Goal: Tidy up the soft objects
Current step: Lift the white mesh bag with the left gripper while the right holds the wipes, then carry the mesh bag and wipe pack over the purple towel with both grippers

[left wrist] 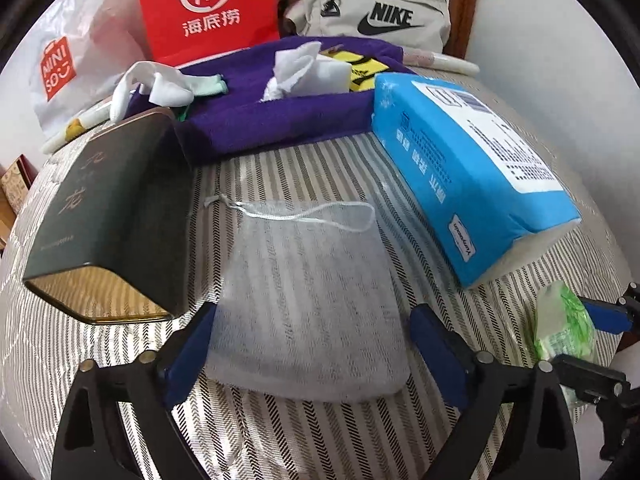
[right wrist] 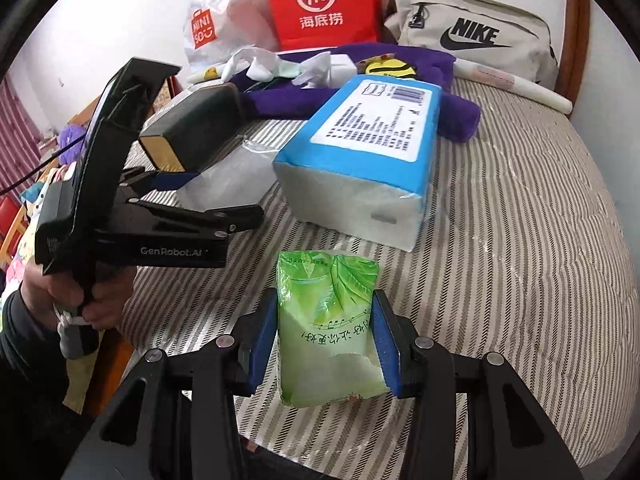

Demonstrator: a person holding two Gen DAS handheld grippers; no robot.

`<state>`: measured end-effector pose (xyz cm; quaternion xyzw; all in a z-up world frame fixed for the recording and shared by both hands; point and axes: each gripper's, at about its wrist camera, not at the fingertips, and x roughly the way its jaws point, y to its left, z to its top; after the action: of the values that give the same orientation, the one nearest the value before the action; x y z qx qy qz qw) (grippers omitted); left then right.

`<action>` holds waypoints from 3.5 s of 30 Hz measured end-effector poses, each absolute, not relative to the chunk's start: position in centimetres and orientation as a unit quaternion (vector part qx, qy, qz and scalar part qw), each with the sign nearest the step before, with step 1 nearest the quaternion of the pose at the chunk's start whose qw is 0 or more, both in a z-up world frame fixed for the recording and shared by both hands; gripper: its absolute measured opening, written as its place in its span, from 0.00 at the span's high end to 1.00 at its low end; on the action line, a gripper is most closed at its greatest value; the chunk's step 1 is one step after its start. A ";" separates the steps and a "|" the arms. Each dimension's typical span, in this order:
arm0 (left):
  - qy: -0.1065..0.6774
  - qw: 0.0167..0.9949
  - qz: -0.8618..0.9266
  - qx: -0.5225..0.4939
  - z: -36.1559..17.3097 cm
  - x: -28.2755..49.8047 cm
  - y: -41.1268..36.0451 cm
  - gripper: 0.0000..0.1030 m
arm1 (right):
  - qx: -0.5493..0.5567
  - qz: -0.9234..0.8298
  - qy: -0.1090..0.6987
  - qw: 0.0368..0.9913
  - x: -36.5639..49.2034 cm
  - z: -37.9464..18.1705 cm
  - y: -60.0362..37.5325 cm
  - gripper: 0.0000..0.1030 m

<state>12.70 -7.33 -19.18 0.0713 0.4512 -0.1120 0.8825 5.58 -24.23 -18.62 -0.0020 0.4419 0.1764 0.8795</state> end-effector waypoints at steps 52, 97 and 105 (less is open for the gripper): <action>0.363 0.919 -0.145 -0.045 -5.9 9.6 1.2 0.90 | 0.011 0.200 0.350 0.915 8.6 -7.8 -22.0 0.56; 0.448 0.882 -0.128 -0.070 -8.6 30.5 2.5 0.90 | 0.002 0.159 0.394 0.905 31.4 -9.4 -23.2 0.56; 0.468 0.872 -0.128 -0.067 -10.1 33.4 1.9 0.90 | -0.005 0.150 0.417 0.896 34.3 -11.7 -23.2 0.56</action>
<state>33.37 1.87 -10.05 -0.0674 0.4679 -0.1284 0.8718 34.31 -23.17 -11.70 -0.0055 0.4172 0.1503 0.8963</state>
